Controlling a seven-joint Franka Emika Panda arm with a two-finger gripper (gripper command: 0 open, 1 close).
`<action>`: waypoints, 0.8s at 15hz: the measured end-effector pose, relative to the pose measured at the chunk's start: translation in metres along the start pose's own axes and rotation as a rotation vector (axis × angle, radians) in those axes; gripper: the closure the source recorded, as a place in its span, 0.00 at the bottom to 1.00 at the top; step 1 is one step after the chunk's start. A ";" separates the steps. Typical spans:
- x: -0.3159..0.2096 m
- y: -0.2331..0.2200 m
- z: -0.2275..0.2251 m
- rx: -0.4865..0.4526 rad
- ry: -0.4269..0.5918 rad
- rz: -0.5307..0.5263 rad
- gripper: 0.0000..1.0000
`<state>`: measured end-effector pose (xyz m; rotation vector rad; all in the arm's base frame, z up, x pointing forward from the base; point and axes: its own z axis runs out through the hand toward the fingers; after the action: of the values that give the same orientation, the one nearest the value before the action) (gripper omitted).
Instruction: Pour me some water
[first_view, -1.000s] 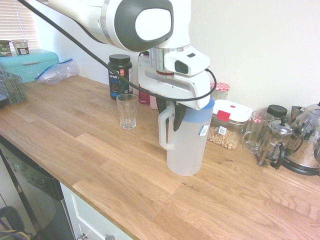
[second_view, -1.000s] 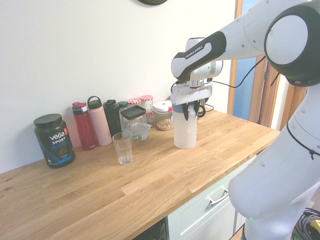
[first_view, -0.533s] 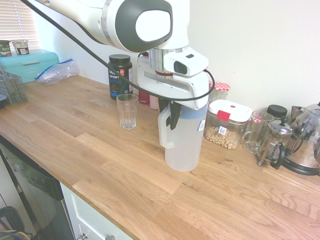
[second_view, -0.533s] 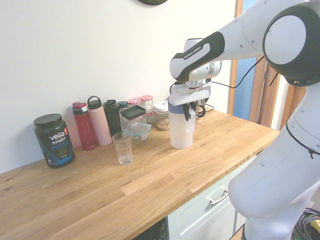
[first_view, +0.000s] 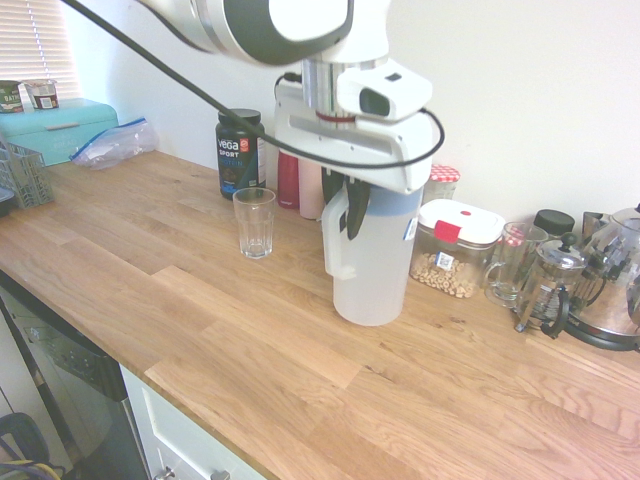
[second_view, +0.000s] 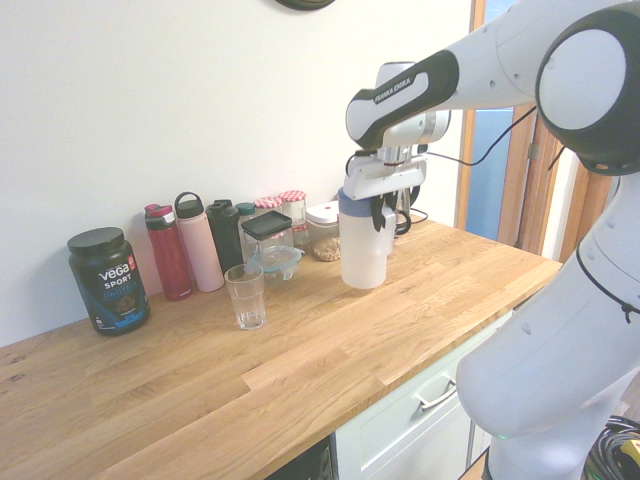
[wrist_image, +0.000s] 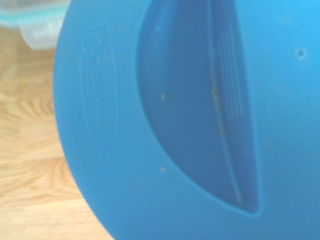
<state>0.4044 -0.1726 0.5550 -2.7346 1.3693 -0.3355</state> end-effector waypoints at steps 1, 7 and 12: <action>-0.002 0.003 -0.018 0.012 0.002 -0.028 1.00; -0.028 -0.044 -0.055 0.003 -0.027 -0.380 1.00; -0.060 -0.097 -0.058 -0.058 -0.092 -0.679 1.00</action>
<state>0.4323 -0.0639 0.6167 -3.1327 0.3943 -0.1918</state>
